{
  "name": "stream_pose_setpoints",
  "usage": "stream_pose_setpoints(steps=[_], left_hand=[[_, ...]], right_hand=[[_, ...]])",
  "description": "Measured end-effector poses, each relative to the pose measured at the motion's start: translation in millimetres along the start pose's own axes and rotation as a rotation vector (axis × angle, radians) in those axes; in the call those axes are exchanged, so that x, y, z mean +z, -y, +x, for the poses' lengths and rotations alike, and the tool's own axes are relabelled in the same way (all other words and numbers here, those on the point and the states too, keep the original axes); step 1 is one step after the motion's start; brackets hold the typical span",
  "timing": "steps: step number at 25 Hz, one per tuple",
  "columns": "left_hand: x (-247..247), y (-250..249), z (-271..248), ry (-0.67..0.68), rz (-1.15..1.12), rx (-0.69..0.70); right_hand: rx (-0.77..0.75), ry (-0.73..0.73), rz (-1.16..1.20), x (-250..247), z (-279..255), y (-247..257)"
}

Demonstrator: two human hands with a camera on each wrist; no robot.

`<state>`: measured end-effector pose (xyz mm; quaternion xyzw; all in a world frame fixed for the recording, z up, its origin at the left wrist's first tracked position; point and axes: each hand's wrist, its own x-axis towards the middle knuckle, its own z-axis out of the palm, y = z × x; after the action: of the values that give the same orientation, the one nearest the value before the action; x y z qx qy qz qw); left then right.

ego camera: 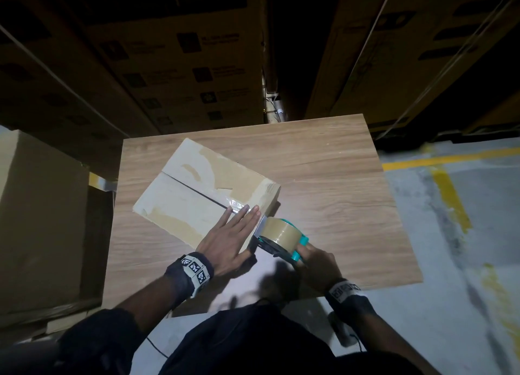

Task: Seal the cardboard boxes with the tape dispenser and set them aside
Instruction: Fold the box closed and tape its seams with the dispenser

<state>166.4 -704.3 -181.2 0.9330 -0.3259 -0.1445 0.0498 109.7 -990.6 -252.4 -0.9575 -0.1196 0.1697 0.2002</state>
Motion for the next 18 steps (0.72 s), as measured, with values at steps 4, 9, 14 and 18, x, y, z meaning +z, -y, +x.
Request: stream_pose_setpoints(steps=[4,9,14,18], left_hand=[[3.3,2.2,0.4,0.002,0.001,0.015],[1.7,1.4,0.3,-0.013,0.0,0.016],[-1.3,0.9,-1.2,0.004,0.008,0.026],[-4.4,7.8,0.0,0.012,0.035,0.058]], right_hand=[[-0.063,-0.081,0.028,3.1,2.2,-2.3],[0.052,-0.186,0.176,21.6,-4.3,4.3],[-0.066,-0.08,0.027,-3.2,-4.5,-9.8],[0.006,-0.004,-0.031,0.4,-13.6,1.3]])
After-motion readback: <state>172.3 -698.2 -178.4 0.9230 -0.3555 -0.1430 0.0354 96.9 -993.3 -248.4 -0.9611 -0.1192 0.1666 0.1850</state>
